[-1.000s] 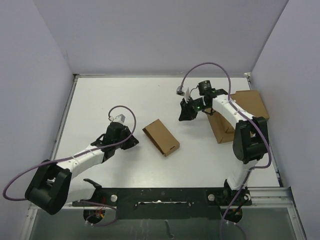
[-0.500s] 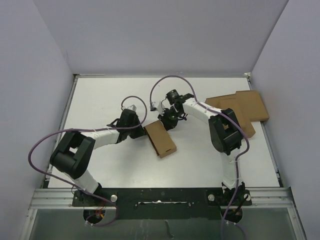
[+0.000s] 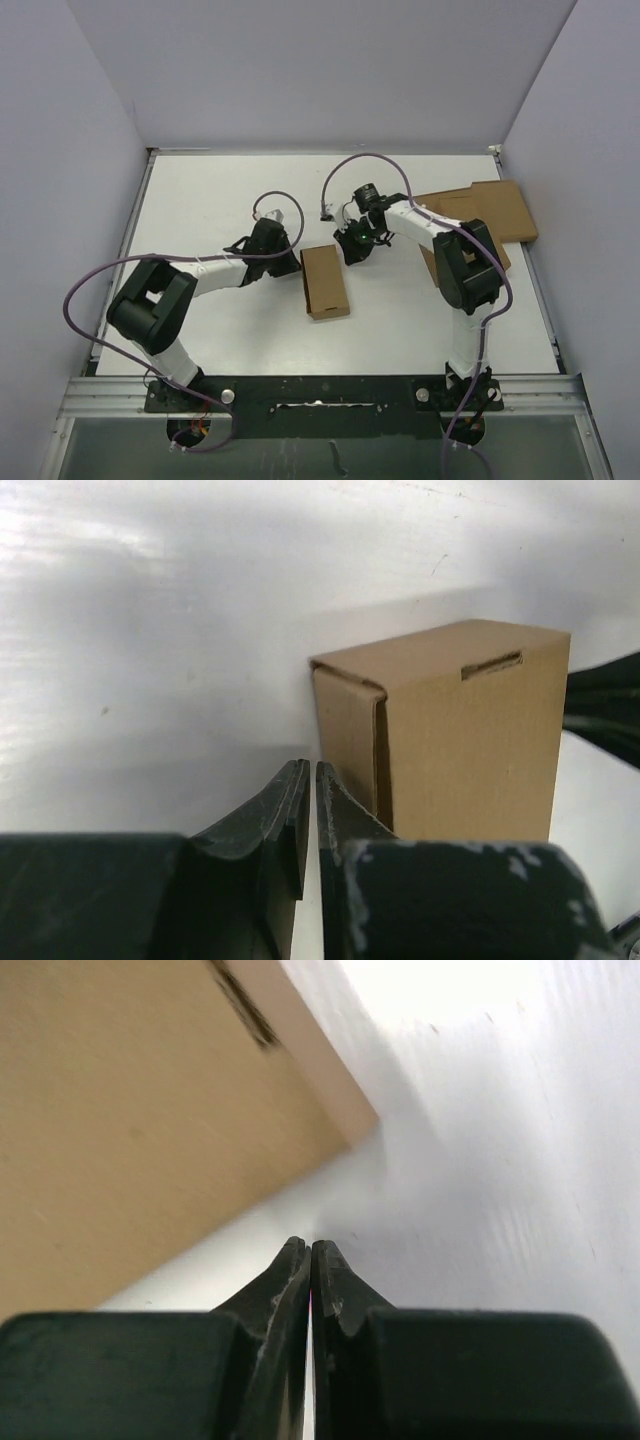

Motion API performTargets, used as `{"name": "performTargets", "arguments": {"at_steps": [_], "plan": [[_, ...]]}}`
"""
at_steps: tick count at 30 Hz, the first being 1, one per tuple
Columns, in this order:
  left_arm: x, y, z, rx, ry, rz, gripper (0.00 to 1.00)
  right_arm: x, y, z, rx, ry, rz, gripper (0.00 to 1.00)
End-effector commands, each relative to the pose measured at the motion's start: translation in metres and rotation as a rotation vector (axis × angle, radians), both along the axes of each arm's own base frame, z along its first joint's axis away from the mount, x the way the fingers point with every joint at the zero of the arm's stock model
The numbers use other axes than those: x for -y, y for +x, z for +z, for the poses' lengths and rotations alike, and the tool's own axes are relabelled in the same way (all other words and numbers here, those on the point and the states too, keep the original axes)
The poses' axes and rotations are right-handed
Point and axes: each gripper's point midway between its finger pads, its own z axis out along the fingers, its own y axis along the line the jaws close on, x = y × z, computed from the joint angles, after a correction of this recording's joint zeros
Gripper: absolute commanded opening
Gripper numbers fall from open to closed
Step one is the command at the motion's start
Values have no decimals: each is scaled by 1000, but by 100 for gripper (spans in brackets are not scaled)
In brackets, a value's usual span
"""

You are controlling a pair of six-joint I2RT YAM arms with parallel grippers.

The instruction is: Fold the paper box

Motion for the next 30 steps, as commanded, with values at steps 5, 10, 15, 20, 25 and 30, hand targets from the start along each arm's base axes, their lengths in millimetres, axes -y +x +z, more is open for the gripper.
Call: {"name": "performTargets", "arguments": {"at_steps": [5,10,15,20,25,30], "plan": [[-14,5,52,151,-46,-7,10,9,24,37,68,167,-78,4],[-19,24,42,111,-15,2,9,2,43,30,80,154,-121,5],[6,41,30,67,-58,-35,7,-22,49,23,123,94,-130,4],[55,40,33,48,-123,-123,5,-57,28,23,119,89,-83,4],[40,39,29,48,-93,-80,6,-38,40,33,154,85,-119,4],[-7,38,50,99,-21,-13,14,-3,44,57,178,124,-122,6]]}}
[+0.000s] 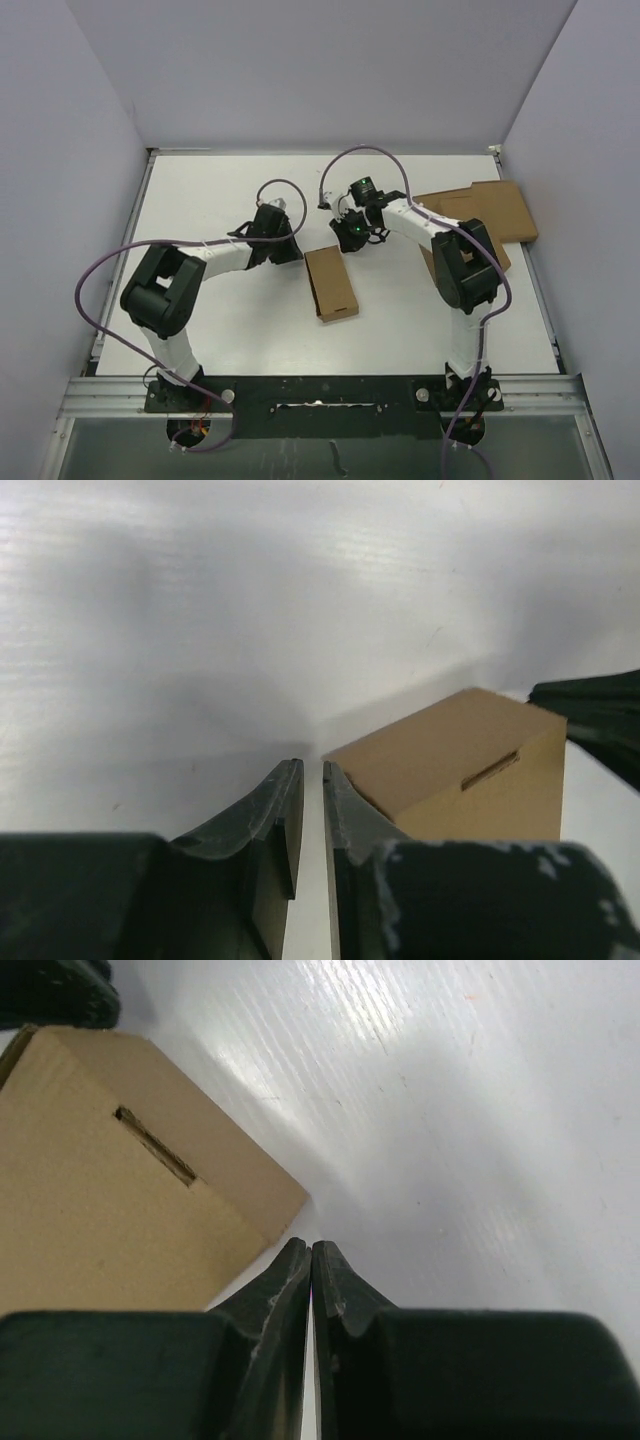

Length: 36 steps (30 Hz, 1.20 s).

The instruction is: Fold the paper box

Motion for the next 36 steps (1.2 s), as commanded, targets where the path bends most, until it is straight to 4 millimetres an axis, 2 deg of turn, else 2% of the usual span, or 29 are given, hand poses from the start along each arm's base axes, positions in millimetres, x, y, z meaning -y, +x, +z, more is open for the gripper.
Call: {"name": "performTargets", "arguments": {"at_steps": [1,3,4,7,9,12,13,16,19,21,26,31,36], "plan": [[-19,0,55,116,-22,10,15,9,5,59,102,144,35,7],[-28,-11,69,150,-10,-1,17,9,-10,73,109,203,83,7],[-31,-17,83,183,-25,-8,17,8,-18,81,123,227,117,8],[-34,-46,97,227,-55,-52,17,11,-52,97,142,297,271,9],[-32,-72,98,262,-66,-117,17,16,-79,105,167,341,407,10],[-23,-109,102,345,-84,-219,17,27,-115,105,267,373,592,12],[-21,-125,91,351,-79,-263,17,31,-126,101,304,385,651,15],[-23,-151,78,380,-84,-290,16,43,-151,83,419,357,857,26],[-24,-167,64,355,-98,-275,9,51,-154,63,398,308,905,29],[-21,-173,56,316,-104,-260,3,53,-154,52,317,289,905,25],[1,-183,32,260,-86,-277,1,52,-149,28,228,208,896,15],[28,-181,22,240,-93,-313,0,48,-149,19,211,173,896,11],[46,-169,27,248,-81,-326,0,45,-153,12,195,150,914,7]]}}
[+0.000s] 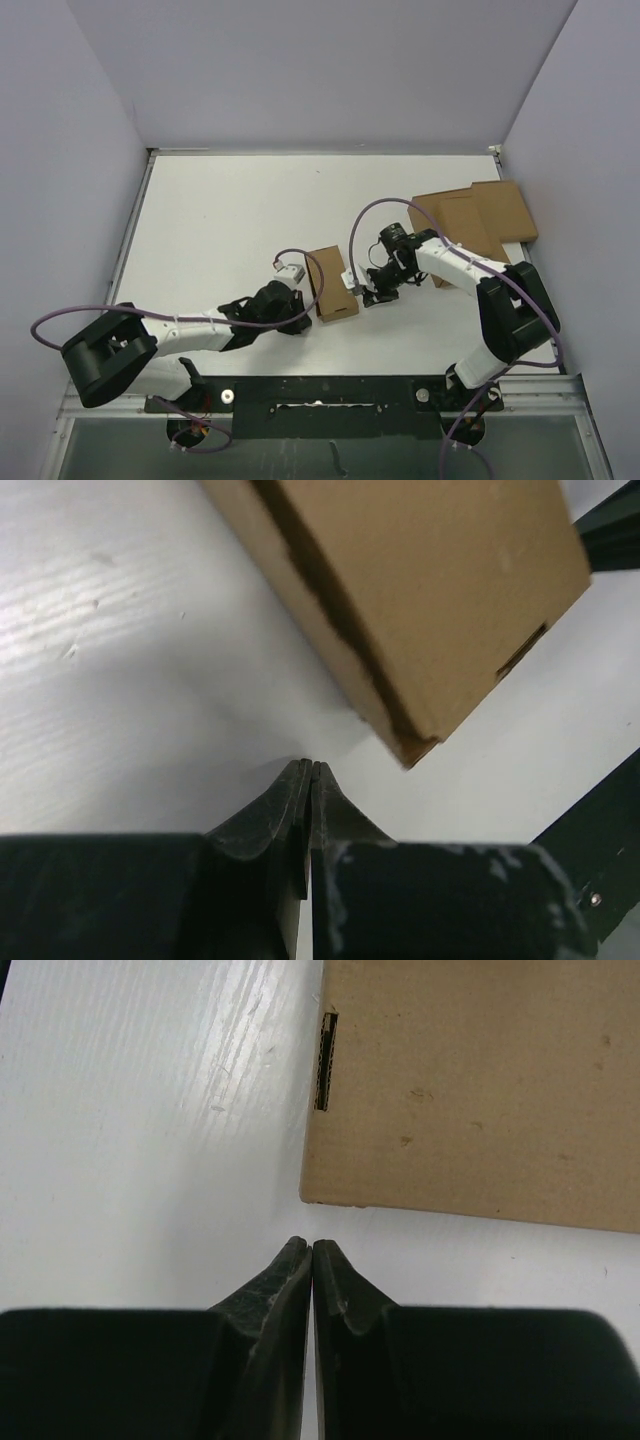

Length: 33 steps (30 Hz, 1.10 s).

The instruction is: Fold the paper box

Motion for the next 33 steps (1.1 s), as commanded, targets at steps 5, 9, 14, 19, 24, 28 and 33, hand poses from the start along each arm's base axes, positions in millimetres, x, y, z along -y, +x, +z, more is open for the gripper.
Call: {"name": "performTargets", "arguments": {"at_steps": [5,9,14,19,24,28,33], "plan": [[33,27,34,83,-95,19,0,-8,7,-3,40,-23,17,0],[28,24,33,75,-90,35,0,-8,6,-2,43,-19,20,0],[27,25,37,76,-86,39,0,-13,2,-1,23,-8,14,0],[37,31,42,80,-89,26,0,-23,-2,-4,18,-24,16,0],[70,42,61,103,-169,-24,0,-44,-3,6,27,-5,-17,0],[90,47,67,99,-204,-50,0,-47,-5,2,20,-14,-20,0],[69,40,57,80,-150,-15,0,-36,6,6,49,-26,-43,2]]}}
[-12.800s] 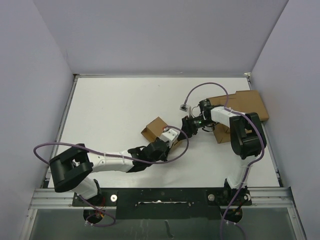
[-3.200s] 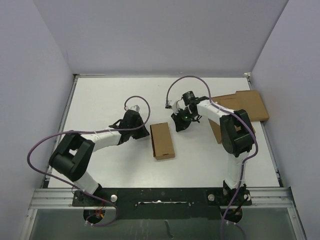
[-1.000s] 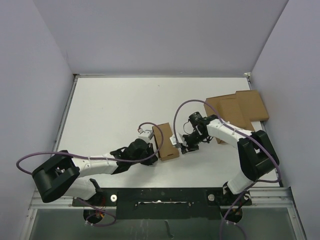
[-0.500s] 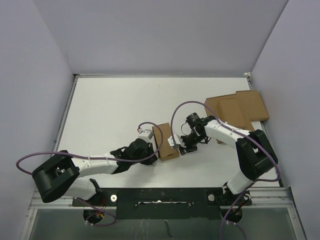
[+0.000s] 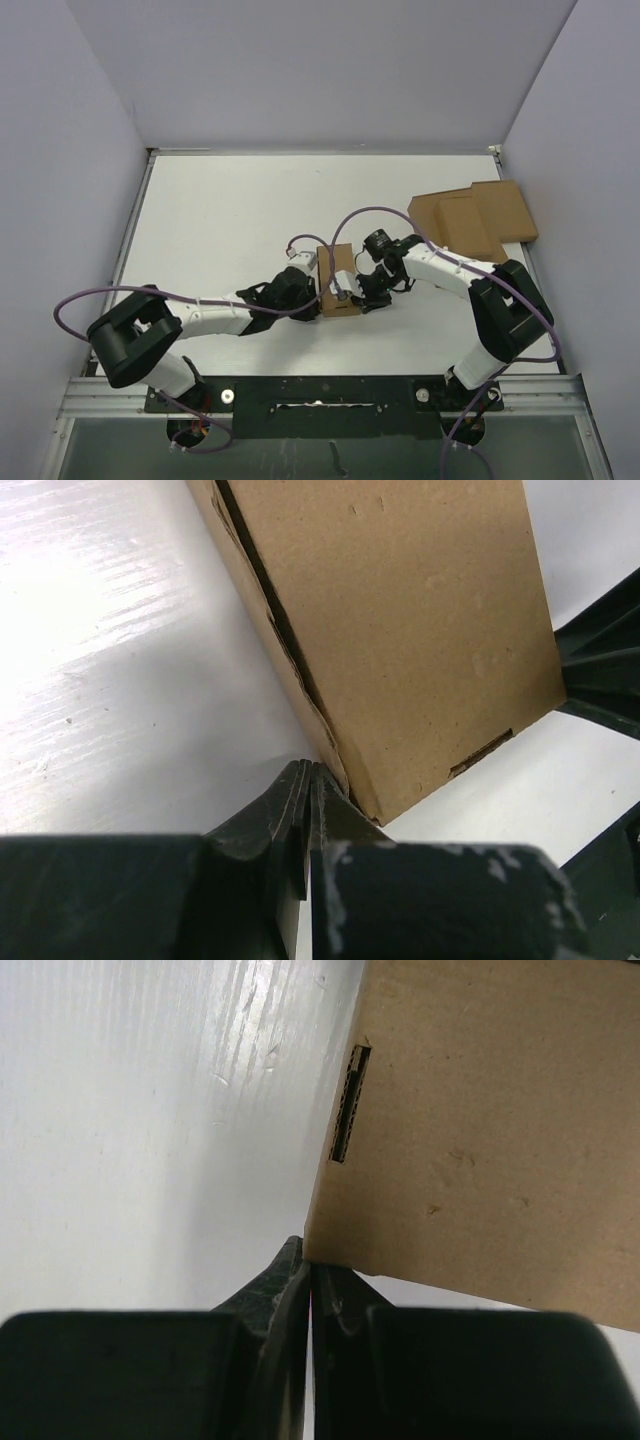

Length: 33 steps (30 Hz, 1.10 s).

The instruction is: Fold the paper box

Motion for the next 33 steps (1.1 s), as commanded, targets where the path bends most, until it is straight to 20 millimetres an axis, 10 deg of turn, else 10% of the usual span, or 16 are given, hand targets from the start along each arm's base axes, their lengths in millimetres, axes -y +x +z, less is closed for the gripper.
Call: {"name": "performTargets", "arguments": {"at_steps": [1,18,29,33], "plan": [[24,3,46,67,-146,-27,0,-23,23,25,82,138,6,3],[-34,-18,37,1,-5,63,0,4,29,30,72,149,-28,5],[69,9,69,27,-149,-133,0,-33,9,30,30,128,21,4],[62,7,65,17,-125,-111,0,-22,19,40,45,163,-27,4]]}}
